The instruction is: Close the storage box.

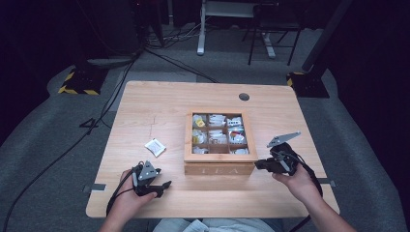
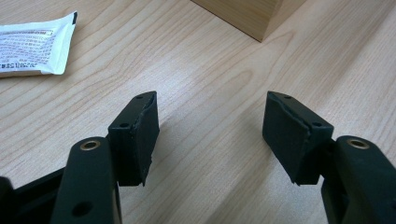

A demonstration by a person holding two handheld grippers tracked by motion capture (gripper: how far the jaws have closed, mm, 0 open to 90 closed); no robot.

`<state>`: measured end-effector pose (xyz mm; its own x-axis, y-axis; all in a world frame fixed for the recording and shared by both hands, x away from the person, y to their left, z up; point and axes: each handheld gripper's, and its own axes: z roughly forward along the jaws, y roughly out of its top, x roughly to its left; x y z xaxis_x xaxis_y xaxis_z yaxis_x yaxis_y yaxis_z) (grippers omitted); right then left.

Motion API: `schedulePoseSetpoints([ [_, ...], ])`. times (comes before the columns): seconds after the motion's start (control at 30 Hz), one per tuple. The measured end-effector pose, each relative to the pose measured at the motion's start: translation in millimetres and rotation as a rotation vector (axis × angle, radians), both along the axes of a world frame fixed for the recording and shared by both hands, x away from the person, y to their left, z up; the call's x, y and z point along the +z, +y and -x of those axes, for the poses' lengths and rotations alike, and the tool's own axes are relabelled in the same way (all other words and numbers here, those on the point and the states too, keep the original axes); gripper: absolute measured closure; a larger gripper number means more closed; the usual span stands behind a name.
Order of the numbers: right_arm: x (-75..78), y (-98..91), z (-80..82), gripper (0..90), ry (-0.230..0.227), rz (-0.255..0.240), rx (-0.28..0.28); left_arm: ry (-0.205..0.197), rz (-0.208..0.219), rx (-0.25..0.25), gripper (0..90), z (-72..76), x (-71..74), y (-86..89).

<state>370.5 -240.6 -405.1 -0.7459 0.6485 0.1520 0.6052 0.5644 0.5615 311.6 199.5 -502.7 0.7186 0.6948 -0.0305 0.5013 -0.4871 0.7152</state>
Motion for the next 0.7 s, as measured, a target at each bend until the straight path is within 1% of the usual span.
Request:
schedulePoseSetpoints([
  [0.07,-0.2,0.7,0.5,86.2,0.0,0.014,0.0,0.0,0.002,0.001,37.0,0.1,-0.1,-0.2],
  [0.33,-2.3,1.4,0.3,86.2,0.007,0.023,0.002,0.001,0.002,-0.001,36.7,0.1,-0.1,-0.2],
  [0.7,-4.5,2.2,0.2,86.3,0.022,0.055,0.005,0.001,0.001,-0.002,36.6,0.0,-0.1,-0.1],
])
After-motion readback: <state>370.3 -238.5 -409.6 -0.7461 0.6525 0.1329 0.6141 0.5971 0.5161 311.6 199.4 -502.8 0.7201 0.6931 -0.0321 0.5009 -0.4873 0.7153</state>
